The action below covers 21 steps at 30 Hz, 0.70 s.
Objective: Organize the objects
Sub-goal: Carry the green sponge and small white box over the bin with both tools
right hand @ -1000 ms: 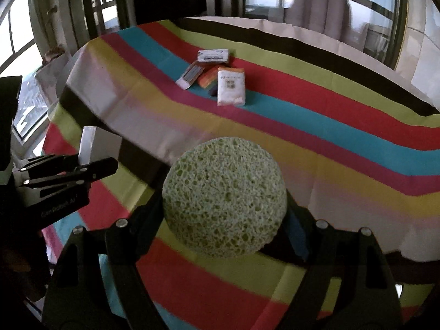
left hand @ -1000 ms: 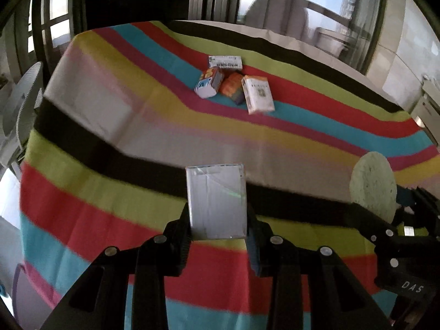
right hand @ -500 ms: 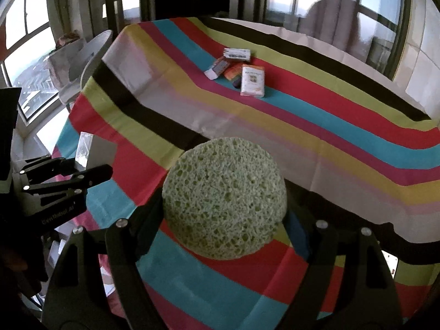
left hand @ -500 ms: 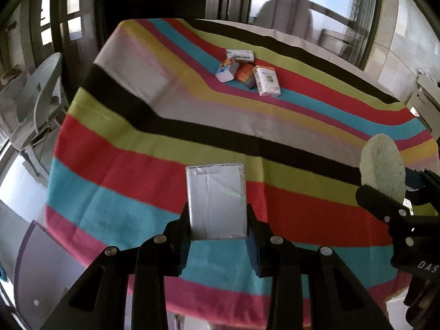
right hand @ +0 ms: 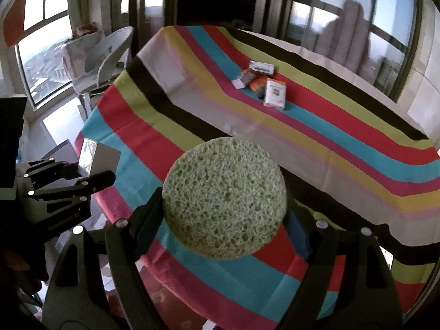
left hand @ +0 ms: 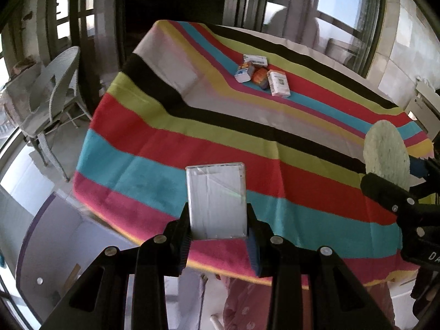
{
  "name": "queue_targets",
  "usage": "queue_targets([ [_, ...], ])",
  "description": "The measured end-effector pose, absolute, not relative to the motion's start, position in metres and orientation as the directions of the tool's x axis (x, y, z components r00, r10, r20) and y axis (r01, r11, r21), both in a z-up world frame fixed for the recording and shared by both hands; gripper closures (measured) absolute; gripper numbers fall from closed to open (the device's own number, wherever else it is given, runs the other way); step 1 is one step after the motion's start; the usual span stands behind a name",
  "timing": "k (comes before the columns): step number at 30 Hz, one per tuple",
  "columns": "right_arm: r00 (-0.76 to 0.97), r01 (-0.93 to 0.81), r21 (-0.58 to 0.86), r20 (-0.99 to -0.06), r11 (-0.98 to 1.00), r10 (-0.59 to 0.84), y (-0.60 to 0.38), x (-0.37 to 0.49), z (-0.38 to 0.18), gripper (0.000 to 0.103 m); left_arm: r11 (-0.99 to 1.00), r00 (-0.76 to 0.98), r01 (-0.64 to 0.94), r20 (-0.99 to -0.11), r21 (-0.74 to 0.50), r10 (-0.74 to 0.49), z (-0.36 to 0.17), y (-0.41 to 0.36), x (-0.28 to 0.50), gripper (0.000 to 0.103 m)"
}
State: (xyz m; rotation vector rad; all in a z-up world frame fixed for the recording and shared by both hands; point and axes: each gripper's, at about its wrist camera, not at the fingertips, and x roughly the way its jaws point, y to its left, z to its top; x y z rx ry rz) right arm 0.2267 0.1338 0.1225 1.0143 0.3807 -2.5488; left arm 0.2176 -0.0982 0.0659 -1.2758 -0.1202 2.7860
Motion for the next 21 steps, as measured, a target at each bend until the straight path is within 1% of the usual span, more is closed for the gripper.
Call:
queue_targets([
  [11,-0.659,0.523,-0.142,-0.693,-0.841,-0.292,0.091,0.259,0.126,0.021,-0.995,-0.667,0.035,-0.743,-0.097,0.049,0.064,-0.14,0.262,0.067],
  [21,-0.606,0.659,-0.173,-0.698,-0.732,-0.381,0.036,0.302,0.122,0.021,-0.988,-0.669,0.126,-0.743,-0.084,-0.022,0.058,-0.182,0.298,0.067],
])
